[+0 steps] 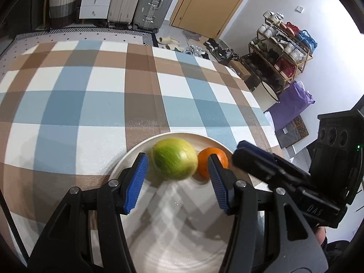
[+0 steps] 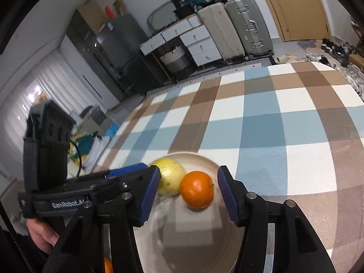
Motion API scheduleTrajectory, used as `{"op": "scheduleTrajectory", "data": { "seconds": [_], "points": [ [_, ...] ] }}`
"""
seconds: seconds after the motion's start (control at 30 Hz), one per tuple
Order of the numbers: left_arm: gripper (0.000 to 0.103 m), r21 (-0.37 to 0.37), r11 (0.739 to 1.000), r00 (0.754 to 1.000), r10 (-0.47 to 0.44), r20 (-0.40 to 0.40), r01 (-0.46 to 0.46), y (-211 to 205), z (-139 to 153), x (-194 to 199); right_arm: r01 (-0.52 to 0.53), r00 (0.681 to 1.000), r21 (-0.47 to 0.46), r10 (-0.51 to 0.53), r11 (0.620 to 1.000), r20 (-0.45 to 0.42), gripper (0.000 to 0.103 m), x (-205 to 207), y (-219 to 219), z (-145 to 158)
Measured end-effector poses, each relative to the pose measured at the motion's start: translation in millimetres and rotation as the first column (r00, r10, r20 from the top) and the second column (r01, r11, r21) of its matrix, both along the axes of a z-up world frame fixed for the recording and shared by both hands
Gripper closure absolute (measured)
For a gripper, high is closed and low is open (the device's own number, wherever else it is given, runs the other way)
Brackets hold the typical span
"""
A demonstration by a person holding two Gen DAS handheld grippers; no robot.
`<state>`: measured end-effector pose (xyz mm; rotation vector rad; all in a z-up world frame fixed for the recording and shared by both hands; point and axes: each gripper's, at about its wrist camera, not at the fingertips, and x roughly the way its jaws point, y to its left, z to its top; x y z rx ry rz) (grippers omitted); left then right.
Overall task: Organize fruits
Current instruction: 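Carry both fruits over the plate and open both grippers to release them, then move the right gripper to the large yellow-green citrus and close it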
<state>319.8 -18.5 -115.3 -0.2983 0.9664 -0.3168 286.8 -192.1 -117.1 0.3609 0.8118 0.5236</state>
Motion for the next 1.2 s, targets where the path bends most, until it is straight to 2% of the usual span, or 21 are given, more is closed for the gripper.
{"op": "scheduleTrajectory", "data": {
  "seconds": [0.3, 0.4, 0.6, 0.73, 0.87, 0.93, 1.2],
  "points": [
    [0.052, 0.026, 0.999, 0.999, 0.018, 0.04, -0.019, 11.5, 19.8, -37.1, 0.03, 0.997, -0.011, -0.029, 0.999, 0.07, 0.047, -29.5, -8.7, 23.8],
    [0.052, 0.031, 0.999, 0.999, 0.021, 0.047, -0.022, 14.2, 24.2, -52.7, 0.038, 0.996, -0.017, -0.036, 0.999, 0.082, 0.042, -43.4, -10.9, 27.3],
    [0.051, 0.048, 0.998, 0.997, 0.037, 0.075, -0.041, 21.9, 36.2, -84.8, 0.068, 0.989, -0.01, -0.066, 0.998, 0.13, 0.042, -68.5, -15.8, 42.5],
    [0.044, 0.065, 0.997, 0.995, 0.038, 0.095, -0.044, 24.3, 45.1, -107.4, 0.065, 0.984, -0.015, -0.062, 0.998, 0.165, 0.042, -86.7, -13.6, 56.0],
    [0.042, 0.09, 0.995, 0.992, 0.034, 0.125, -0.045, 24.8, 53.1, -128.3, 0.04, 0.981, -0.031, -0.034, 0.999, 0.193, 0.041, -106.3, -5.9, 64.6],
    [0.036, 0.096, 0.994, 0.99, 0.038, 0.139, -0.052, 25.8, 56.5, -139.7, 0.032, 0.979, -0.037, -0.024, 0.999, 0.203, 0.034, -115.3, -2.9, 66.6],
    [0.023, 0.117, 0.99, 0.984, 0.052, 0.171, -0.073, 33.9, 58.2, -185.5, -0.004, 0.971, -0.079, 0.023, 0.997, 0.24, 0.022, -157.4, 12.4, 69.5]
  ]
}}
